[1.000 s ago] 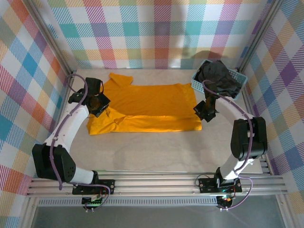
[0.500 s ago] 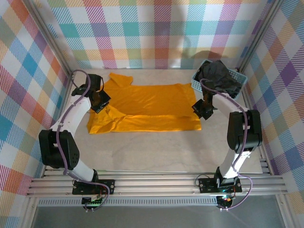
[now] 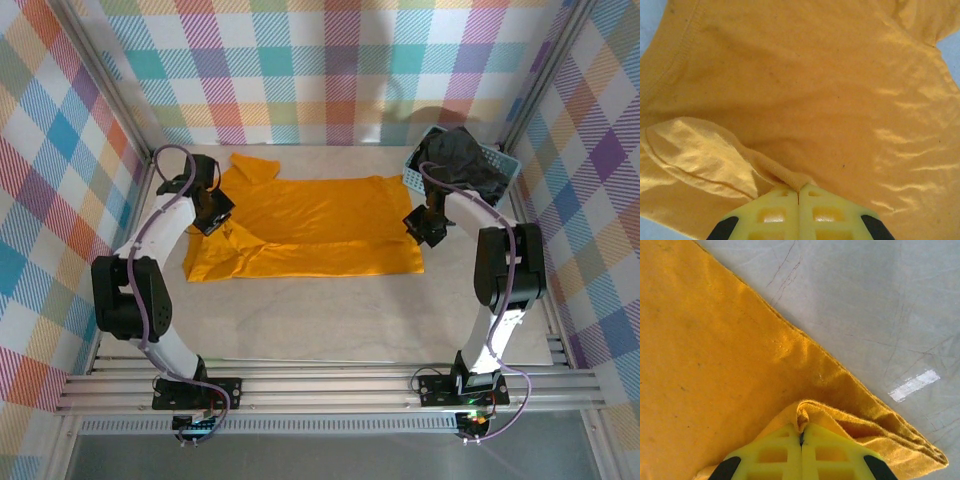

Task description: Fold and stack the t-shirts

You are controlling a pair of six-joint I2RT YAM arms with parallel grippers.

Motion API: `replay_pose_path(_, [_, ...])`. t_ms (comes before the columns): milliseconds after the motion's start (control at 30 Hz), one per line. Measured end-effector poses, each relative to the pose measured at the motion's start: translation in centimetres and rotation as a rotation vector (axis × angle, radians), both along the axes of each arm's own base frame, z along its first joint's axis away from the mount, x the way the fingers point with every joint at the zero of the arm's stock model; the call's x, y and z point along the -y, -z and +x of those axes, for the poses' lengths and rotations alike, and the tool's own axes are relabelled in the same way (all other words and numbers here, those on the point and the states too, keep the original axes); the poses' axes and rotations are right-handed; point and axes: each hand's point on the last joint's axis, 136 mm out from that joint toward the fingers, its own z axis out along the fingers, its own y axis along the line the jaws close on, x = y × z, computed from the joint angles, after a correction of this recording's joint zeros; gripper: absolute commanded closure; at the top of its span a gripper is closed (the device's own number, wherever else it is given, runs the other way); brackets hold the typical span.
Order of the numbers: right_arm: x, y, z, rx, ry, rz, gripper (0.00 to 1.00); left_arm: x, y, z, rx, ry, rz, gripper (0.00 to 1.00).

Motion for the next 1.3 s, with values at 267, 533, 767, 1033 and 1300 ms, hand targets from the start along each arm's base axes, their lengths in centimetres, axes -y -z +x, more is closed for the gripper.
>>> replay_pose_path(267, [0.4,1.1,0.2,-0.023,0.007,-0.015,1.0,0.4,0.7,2.2,0.001,0.026,-0.011,1.0])
replay_pose_path(533, [0.1,1.4,1.9,-0.002,-0.062,-0.022,0.64,0.0,1.6,3.4,-0.024,0.053,0.031,0.26])
replay_pose_path(767, [0.8,-2.7,-0.6,0.103,-0.132,-0.054,0.54,-4.4,-0.4,-2.0,-0.031,-0.062,0.047,0.36])
replay_pose_path(1033, [0.4,-0.9,-8.6,0.068,-0.149,0.026,0.55,-9.3,6.9,-14.0,-0.221,-0.335,-0.115,0.44])
replay_pose_path(1300, [0.1,1.9,-10.3,0.003,-0.145,0.082,0.55,-8.4,9.4,-12.9,-0.192,-0.326,-0.233,0.52])
